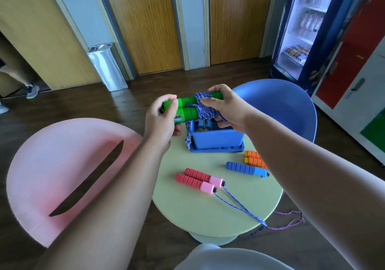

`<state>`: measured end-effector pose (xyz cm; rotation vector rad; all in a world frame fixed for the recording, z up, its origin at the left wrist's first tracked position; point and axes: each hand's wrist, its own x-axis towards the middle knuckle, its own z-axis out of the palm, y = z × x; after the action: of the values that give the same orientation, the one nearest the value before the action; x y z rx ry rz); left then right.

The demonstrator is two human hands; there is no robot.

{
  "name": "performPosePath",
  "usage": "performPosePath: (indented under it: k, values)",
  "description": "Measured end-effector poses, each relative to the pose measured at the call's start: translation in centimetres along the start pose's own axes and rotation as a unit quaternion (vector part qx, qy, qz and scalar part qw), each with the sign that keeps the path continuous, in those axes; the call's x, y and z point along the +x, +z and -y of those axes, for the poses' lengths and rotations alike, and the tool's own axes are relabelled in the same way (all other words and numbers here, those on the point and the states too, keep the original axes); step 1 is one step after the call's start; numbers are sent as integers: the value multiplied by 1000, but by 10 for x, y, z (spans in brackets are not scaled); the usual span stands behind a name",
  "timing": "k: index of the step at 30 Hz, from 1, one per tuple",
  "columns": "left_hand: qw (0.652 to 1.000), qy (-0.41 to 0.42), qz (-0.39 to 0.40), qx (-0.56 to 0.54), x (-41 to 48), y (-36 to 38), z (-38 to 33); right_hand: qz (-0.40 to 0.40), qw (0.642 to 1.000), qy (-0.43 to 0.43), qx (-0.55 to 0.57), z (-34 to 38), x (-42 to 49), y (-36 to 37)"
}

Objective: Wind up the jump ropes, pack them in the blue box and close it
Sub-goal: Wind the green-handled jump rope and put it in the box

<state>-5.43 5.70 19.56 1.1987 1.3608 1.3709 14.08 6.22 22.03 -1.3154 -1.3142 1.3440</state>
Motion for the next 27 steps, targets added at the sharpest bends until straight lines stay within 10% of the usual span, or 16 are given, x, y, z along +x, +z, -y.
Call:
performPosePath:
  k: [8,27]
  values:
    - [970,-150,-85,-170,14,-13,11,-18,977,125,174,-41,-8,5]
    - [943,-240,-109,-202,25,-13,10,85,996,23,23,-71,-15,68]
